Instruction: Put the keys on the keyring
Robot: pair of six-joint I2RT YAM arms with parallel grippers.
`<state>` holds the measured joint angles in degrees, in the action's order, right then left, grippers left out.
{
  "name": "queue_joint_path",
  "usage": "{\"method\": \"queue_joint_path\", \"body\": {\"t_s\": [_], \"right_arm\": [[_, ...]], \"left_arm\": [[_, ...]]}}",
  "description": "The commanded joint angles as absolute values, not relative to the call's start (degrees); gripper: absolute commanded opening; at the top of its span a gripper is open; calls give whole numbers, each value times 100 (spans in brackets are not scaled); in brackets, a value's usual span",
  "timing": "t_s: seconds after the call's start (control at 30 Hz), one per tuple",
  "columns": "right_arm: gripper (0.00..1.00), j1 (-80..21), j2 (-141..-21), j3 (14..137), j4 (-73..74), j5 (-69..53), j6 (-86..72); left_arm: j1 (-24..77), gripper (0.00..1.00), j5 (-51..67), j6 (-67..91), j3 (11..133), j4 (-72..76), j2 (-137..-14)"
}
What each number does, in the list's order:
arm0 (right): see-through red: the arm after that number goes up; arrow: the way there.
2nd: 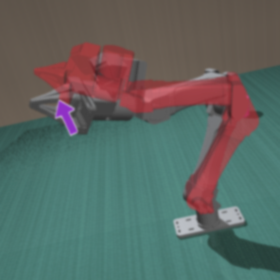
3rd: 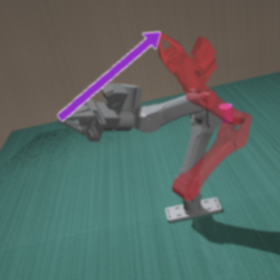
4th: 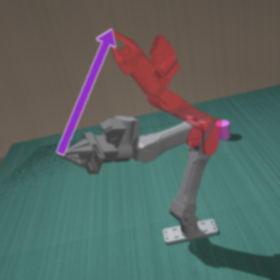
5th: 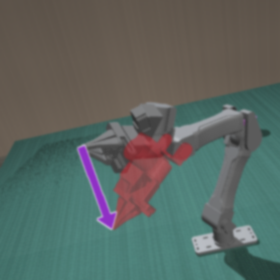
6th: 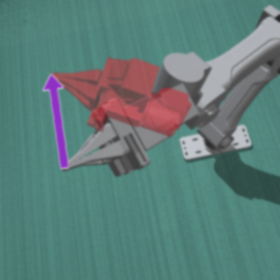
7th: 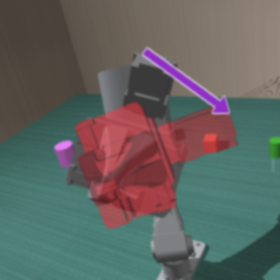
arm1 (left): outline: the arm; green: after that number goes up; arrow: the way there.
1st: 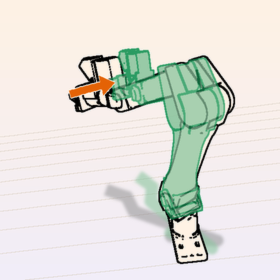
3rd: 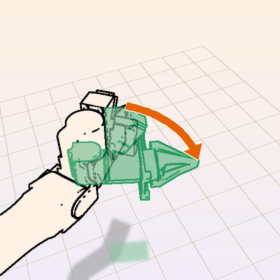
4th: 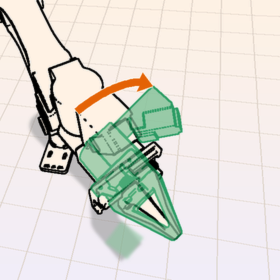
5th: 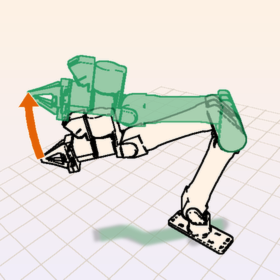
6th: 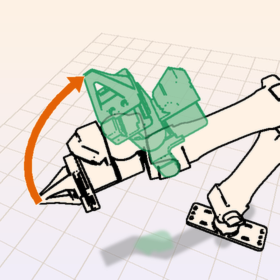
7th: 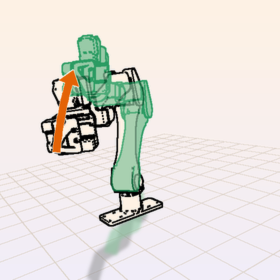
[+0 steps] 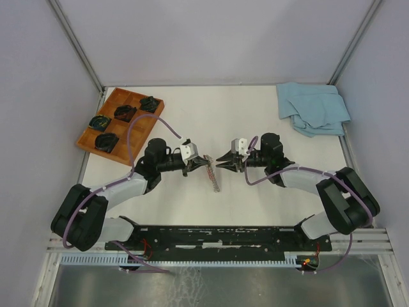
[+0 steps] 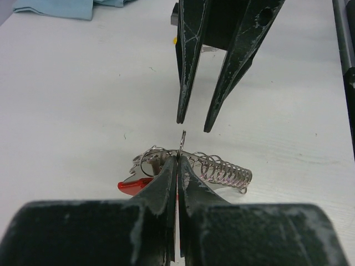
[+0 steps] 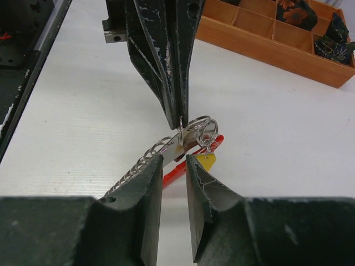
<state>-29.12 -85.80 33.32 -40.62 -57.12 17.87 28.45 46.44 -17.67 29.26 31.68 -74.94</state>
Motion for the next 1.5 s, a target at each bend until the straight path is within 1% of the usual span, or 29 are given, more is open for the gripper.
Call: {"method": "queue_joint_path", "body": {"t_s": [0.0, 0.17, 0.47, 0.87, 1.0, 1.13, 1.4, 1.47], "right_arm": [[32, -2896, -8192, 3495, -3371, -5551, 2298], [34, -2938, -8152, 3585, -3378, -5594, 2280], [35, -3088, -8250, 3707, -3630, -5376, 2215], [31, -3232, -8463, 3921, -3621, -5344, 2229], [27, -3256, -8528, 3981, -3534, -5327, 2277], [21, -3263, -8548, 4016, -3390, -5321, 2355], [7, -3264, -8587, 4069, -3075, -5291, 2537], [2, -3269, -8576, 4065, -3071, -5334, 2535]], "left_arm": [[2925, 3, 4392, -2176, 3227, 2869, -7314], [2979, 3, 4276, -2171, 3286, 2709, -7269], [3033, 3, 4186, -2163, 3322, 2593, -7226], [3075, 3, 4157, -2167, 3368, 2531, -7225], [3076, 3, 4157, -2171, 3374, 2525, -7229], [3081, 3, 4157, -2180, 3375, 2518, -7225], [3085, 3, 4193, -2210, 3353, 2524, -7207], [3084, 5, 4192, -2231, 3347, 2522, -7215]]}}
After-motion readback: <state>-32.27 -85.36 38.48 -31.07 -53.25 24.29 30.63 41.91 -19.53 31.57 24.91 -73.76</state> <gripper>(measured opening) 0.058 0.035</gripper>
